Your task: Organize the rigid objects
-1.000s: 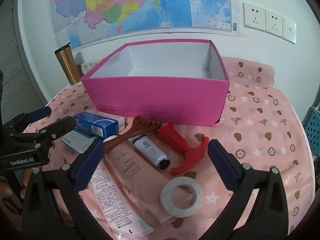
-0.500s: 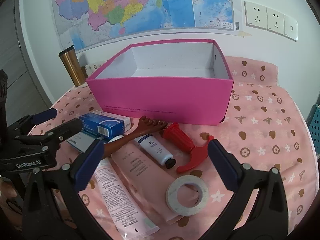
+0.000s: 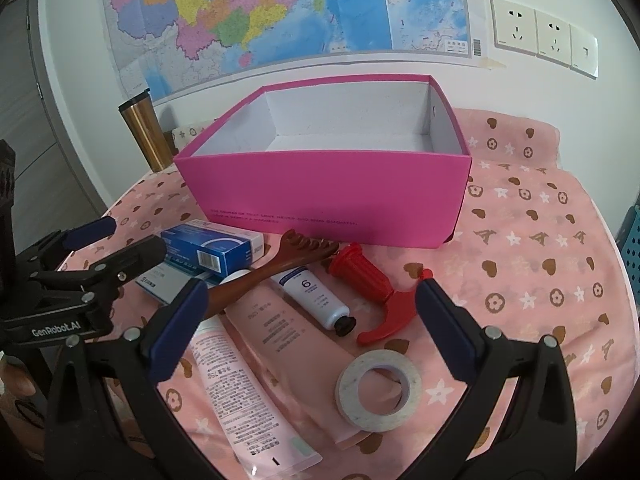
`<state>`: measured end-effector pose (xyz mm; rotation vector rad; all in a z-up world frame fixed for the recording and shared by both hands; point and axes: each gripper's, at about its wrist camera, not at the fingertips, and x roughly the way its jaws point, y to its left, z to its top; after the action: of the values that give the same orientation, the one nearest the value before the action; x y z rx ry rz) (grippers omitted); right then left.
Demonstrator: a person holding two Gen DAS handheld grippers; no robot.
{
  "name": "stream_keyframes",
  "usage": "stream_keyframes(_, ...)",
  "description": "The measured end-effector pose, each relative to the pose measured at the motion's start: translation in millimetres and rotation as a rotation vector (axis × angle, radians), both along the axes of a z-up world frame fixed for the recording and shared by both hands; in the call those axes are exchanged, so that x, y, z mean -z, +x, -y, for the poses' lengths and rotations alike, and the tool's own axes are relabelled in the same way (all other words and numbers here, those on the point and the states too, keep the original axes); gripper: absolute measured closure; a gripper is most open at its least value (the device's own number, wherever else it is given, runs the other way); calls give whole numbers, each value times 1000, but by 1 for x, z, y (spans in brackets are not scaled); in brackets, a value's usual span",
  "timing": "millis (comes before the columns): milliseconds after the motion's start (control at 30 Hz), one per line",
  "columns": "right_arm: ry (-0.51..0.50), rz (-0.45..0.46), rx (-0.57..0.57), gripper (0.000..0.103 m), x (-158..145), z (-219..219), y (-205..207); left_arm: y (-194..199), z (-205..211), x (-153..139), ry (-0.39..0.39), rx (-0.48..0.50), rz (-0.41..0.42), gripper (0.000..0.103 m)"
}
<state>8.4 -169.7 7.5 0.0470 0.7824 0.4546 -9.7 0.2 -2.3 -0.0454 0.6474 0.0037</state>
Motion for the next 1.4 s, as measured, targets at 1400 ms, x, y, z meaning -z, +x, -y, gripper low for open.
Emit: stream_keyframes(1400, 54, -115, -122, 9, 25, -20, 13, 11, -42, 22, -45, -31, -64, 1)
